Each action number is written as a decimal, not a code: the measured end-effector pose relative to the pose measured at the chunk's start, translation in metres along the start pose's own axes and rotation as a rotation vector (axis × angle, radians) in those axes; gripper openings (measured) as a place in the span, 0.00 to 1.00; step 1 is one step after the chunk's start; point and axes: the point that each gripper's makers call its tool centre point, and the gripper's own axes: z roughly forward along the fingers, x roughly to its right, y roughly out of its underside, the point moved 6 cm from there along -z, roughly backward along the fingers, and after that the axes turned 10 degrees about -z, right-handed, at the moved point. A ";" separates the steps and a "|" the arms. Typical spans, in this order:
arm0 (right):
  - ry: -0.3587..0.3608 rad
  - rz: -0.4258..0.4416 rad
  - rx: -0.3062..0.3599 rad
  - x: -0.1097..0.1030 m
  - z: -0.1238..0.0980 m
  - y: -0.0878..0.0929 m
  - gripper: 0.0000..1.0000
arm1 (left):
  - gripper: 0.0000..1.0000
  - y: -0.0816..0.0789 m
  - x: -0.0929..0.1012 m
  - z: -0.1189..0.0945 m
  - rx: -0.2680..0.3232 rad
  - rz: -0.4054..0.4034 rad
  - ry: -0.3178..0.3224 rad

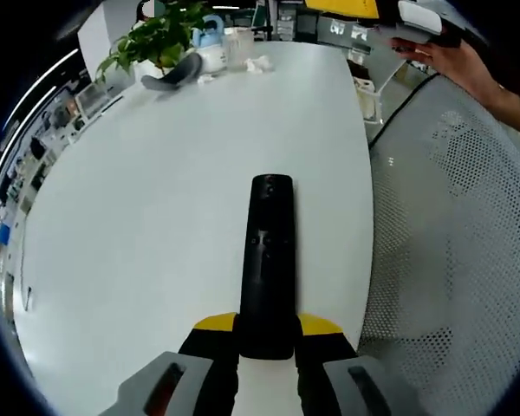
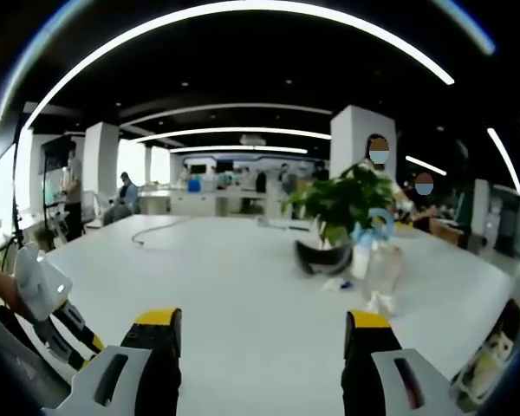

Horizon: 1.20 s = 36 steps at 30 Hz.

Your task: Press the specified remote control buttons in sequence, fully releasing each button before pressing the next.

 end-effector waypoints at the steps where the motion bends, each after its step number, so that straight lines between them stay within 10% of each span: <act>1: 0.001 0.000 0.001 0.000 0.000 0.000 0.75 | 0.23 -0.001 -0.002 0.000 -0.010 0.002 -0.005; 36: 0.001 -0.017 -0.037 0.001 0.002 0.006 0.73 | 0.23 -0.044 -0.066 -0.003 -0.007 0.096 -0.114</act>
